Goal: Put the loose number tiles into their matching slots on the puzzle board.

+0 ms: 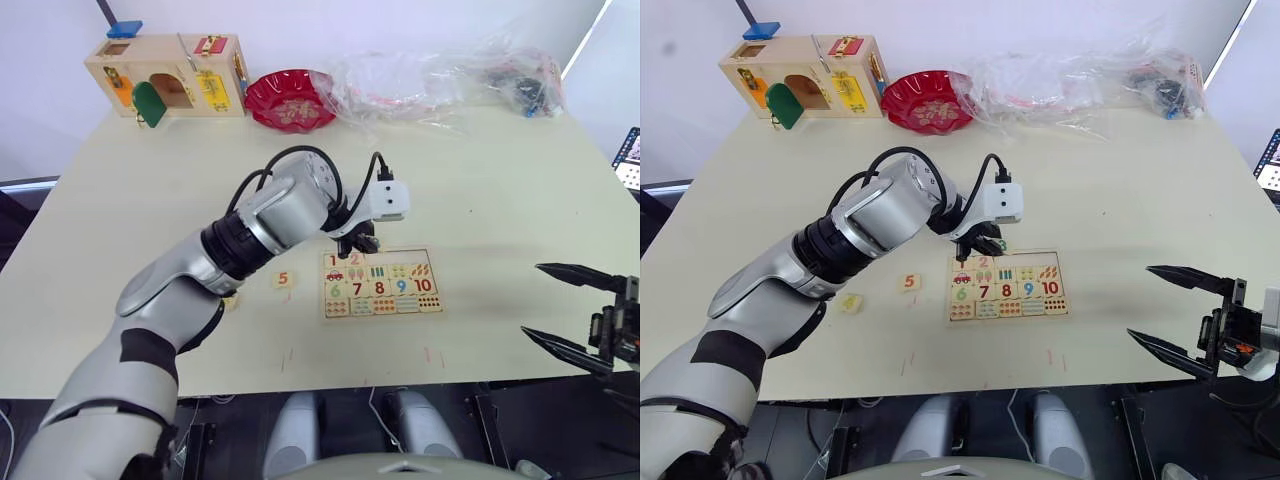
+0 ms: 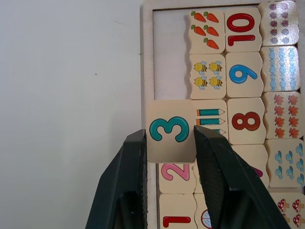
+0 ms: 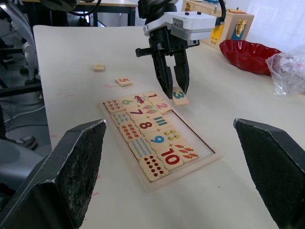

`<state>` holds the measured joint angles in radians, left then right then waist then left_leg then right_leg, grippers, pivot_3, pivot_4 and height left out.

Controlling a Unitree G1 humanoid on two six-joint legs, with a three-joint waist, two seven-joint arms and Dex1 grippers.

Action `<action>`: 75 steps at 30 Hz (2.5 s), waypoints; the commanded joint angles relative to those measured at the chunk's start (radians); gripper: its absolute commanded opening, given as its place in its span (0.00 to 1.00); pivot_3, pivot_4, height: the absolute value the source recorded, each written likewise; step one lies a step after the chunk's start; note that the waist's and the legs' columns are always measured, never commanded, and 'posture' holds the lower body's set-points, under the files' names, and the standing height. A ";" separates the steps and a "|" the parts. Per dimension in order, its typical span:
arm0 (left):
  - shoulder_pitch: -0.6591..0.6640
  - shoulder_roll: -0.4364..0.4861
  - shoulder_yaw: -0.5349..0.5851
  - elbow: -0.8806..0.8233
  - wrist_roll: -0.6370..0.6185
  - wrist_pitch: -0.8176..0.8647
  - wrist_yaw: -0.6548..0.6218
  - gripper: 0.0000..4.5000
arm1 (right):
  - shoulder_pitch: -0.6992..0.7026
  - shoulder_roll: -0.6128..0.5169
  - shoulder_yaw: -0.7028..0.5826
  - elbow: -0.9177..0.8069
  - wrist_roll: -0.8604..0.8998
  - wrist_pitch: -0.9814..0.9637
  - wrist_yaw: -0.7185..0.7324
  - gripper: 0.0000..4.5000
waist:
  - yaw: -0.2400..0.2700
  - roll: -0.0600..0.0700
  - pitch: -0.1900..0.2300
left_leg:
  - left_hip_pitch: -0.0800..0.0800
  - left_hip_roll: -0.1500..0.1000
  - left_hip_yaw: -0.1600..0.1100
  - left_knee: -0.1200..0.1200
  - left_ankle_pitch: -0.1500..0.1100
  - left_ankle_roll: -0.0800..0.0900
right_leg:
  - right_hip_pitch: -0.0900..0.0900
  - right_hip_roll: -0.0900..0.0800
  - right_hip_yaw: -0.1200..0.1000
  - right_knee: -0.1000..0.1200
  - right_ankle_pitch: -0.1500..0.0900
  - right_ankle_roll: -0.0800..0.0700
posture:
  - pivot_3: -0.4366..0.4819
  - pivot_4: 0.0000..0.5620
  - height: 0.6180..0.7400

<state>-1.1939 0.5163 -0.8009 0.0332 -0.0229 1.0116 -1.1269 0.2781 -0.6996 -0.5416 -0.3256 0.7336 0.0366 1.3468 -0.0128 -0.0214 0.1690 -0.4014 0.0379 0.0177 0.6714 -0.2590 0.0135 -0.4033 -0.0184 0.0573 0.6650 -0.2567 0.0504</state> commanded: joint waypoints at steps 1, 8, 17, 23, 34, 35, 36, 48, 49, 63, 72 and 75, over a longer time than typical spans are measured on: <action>0.010 -0.024 0.000 -0.076 0.027 0.056 0.043 0.21 | -0.004 0.003 0.002 -0.019 0.002 -0.013 -0.019 1.00 | 0.001 0.000 0.000 | 0.000 0.000 0.000 0.000 0.000 0.000 | 0.000 0.000 0.000 0.000 0.000 0.000 | 0.48 0.27 1.00; 0.029 -0.053 -0.002 -0.119 0.020 0.171 0.094 0.21 | -0.004 0.003 0.018 -0.041 0.001 -0.013 -0.046 1.00 | 0.002 0.000 0.000 | 0.000 0.000 0.000 0.000 0.000 0.000 | 0.000 0.000 0.001 0.000 0.000 0.000 | 0.48 0.27 1.00; 0.062 -0.060 -0.026 -0.073 0.030 0.138 0.124 0.21 | 0.011 0.008 0.037 -0.069 -0.007 -0.011 -0.079 1.00 | 0.002 0.000 0.000 | 0.000 0.000 0.000 0.000 0.000 0.000 | 0.000 0.000 0.001 0.000 0.000 0.000 | 0.48 0.27 1.00; 0.069 -0.069 -0.031 -0.035 0.038 0.107 0.138 0.21 | 0.029 0.011 0.037 -0.089 -0.006 -0.010 -0.095 1.00 | 0.003 0.000 0.000 | 0.000 0.000 0.000 0.000 0.000 0.000 | 0.000 0.000 0.001 0.000 0.000 0.000 | 0.48 0.27 1.00; 0.072 -0.074 -0.043 -0.043 0.044 0.088 0.129 0.21 | 0.060 0.012 0.033 -0.120 0.002 -0.007 -0.121 1.00 | 0.003 0.000 0.000 | 0.000 0.000 0.000 0.000 0.000 0.000 | 0.000 0.000 0.001 0.000 0.000 0.000 | 0.48 0.27 1.00; 0.072 -0.074 -0.044 -0.044 0.045 0.089 0.128 0.21 | 0.061 0.012 0.033 -0.121 0.002 -0.007 -0.122 1.00 | 0.003 0.000 0.000 | 0.000 0.000 0.000 0.000 0.000 0.000 | 0.000 0.000 0.001 0.000 0.000 0.000 | 0.48 0.27 1.00; 0.073 -0.074 -0.048 -0.046 0.046 0.088 0.127 0.21 | 0.063 0.012 0.033 -0.123 0.003 -0.006 -0.123 1.00 | 0.003 0.000 0.000 | 0.000 0.000 0.000 0.000 0.000 0.000 | 0.000 0.000 0.001 0.000 0.000 0.000 | 0.48 0.27 1.00; 0.076 -0.079 -0.062 -0.050 0.048 0.088 0.130 0.21 | 0.069 0.014 0.039 -0.130 0.003 -0.008 -0.131 1.00 | 0.003 0.000 0.000 | 0.000 0.000 0.000 0.000 0.000 0.000 | 0.000 0.000 0.001 0.000 0.000 0.000 | 0.48 0.27 1.00; 0.076 -0.080 -0.062 -0.047 0.049 0.086 0.130 0.21 | 0.070 0.015 0.039 -0.130 0.003 -0.009 -0.130 1.00 | 0.003 0.000 0.000 | 0.000 0.000 0.000 0.000 0.000 0.000 | 0.000 0.000 0.001 0.000 0.000 0.000 | 0.48 0.27 1.00; 0.077 -0.087 -0.062 -0.018 0.068 0.043 0.123 0.21 | 0.078 0.023 0.038 -0.132 0.000 -0.012 -0.133 1.00 | 0.003 0.000 0.000 | 0.000 0.000 0.000 0.000 0.000 0.000 | 0.000 0.000 0.001 0.000 0.000 0.000 | 0.48 0.27 1.00; 0.078 -0.089 -0.064 -0.033 0.072 0.046 0.113 0.21 | 0.085 0.026 0.037 -0.137 0.001 -0.015 -0.134 1.00 | 0.003 0.000 0.000 | 0.000 0.000 0.000 0.000 0.000 0.000 | 0.000 0.000 0.001 0.000 0.000 0.000 | 0.48 0.27 1.00; 0.080 -0.089 -0.066 -0.036 0.074 0.049 0.112 0.21 | 0.088 0.027 0.036 -0.138 0.001 -0.016 -0.134 1.00 | 0.003 0.000 0.000 | 0.000 0.000 0.000 0.000 0.000 0.000 | 0.000 0.000 0.001 0.000 0.000 0.000 | 0.48 0.27 1.00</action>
<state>-1.1132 0.4313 -0.8687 0.0287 0.0436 1.0628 -1.0088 0.3591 -0.6780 -0.4870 -0.4235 0.7156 0.0371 1.2146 -0.0100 -0.0211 0.1689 -0.4017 0.0378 0.0180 0.6715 -0.2590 0.0135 -0.4033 -0.0179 0.0587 0.6649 -0.2567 0.0504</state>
